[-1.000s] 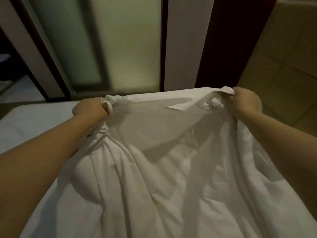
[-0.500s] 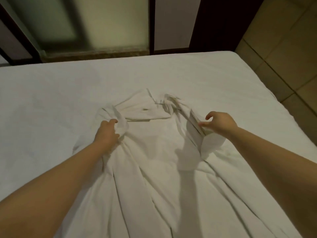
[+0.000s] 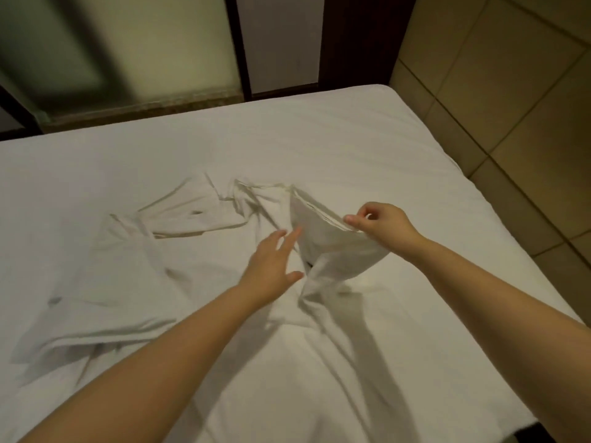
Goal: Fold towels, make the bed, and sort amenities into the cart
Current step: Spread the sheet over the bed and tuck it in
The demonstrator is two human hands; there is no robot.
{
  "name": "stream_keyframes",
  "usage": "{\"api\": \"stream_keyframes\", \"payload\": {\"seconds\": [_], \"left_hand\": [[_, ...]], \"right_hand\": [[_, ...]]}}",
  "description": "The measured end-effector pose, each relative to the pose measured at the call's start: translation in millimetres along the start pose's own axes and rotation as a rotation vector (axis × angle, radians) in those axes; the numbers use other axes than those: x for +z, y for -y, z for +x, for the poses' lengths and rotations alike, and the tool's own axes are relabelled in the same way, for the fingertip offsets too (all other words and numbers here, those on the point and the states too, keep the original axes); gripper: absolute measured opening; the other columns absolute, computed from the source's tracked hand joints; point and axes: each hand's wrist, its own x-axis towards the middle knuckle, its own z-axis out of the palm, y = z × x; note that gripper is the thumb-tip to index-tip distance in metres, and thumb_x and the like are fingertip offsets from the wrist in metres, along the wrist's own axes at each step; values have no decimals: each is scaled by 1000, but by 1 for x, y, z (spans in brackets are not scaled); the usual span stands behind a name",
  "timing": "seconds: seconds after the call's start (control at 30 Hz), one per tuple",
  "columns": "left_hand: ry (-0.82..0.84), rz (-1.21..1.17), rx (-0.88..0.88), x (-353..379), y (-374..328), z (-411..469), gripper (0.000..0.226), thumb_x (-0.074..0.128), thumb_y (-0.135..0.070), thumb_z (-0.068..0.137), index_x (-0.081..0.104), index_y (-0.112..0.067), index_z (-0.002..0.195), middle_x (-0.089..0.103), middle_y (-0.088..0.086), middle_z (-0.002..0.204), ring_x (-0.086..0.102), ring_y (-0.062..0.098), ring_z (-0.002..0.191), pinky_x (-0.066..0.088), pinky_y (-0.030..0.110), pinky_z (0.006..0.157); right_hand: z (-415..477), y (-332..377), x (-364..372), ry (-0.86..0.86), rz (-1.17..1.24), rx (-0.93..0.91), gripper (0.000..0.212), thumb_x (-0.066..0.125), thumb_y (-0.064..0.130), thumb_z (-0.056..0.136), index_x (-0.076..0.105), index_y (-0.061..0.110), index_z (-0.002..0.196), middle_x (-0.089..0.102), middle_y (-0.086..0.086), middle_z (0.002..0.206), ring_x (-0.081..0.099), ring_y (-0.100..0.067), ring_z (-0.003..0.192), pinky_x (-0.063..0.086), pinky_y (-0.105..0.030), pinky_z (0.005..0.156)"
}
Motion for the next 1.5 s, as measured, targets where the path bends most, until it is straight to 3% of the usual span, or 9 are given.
{"api": "stream_keyframes", "payload": {"seconds": [0.13,0.2,0.3,0.57,0.77,0.9,1.0,1.2,1.5], "left_hand": [[-15,-166,80,11,-105,91,66,68,-33,85,37,-29,143,27,4,153,24,20,139,25,35,112],[-2,-285,98,13,-137,124,16,63,-27,89,64,-22,104,61,4,111,52,14,103,40,30,89],[-16,-377,47,22,-163,157,36,56,-22,93,40,-20,61,41,-8,57,39,4,55,30,23,57],[-169,-365,-7,37,-190,219,18,53,-16,93,66,-10,81,66,1,76,57,11,73,38,15,65],[-114,-179,-24,13,-188,284,39,53,-21,95,41,-19,58,45,-5,57,46,18,66,31,20,58],[-307,-266,4,-29,-233,382,19,48,-23,98,61,-13,108,62,8,104,56,26,105,39,26,79],[-243,-165,7,-16,-242,418,65,52,-31,96,20,-11,150,25,9,156,24,26,142,22,33,114],[85,223,-86,120,-166,380,68,36,-42,100,-4,-25,152,-13,3,160,-8,23,147,5,49,116],[255,287,-45,234,-155,321,59,21,-46,101,-7,-31,151,-14,3,160,-10,24,147,4,54,115]], "right_hand": [[25,-16,-49,87,91,-158,31,70,39,82,56,17,63,48,6,59,42,-8,57,34,-22,58],[40,-27,-79,2,223,-171,27,71,36,82,56,19,67,48,5,62,42,-8,58,35,-22,58],[60,-55,-115,-134,504,-63,17,70,32,83,56,23,87,46,2,68,46,-9,62,38,-18,59],[70,-138,-90,64,887,184,28,68,30,84,61,26,111,68,2,113,64,-16,107,50,-37,95],[162,-138,-135,-140,347,148,21,53,20,95,63,15,113,66,-10,116,61,-28,106,45,-30,83],[278,-88,-229,-466,168,49,25,48,17,96,63,10,114,64,-11,114,58,-26,99,40,-26,77],[319,-98,-256,-606,178,78,24,45,17,98,61,15,116,62,-6,109,59,-22,96,41,-28,77],[322,-218,-205,-271,-117,398,92,62,53,84,10,16,151,35,-12,150,40,-37,132,35,-50,107],[199,-335,-113,-229,-192,376,70,53,34,93,19,12,150,31,-7,151,31,-25,137,26,-35,111]]}}
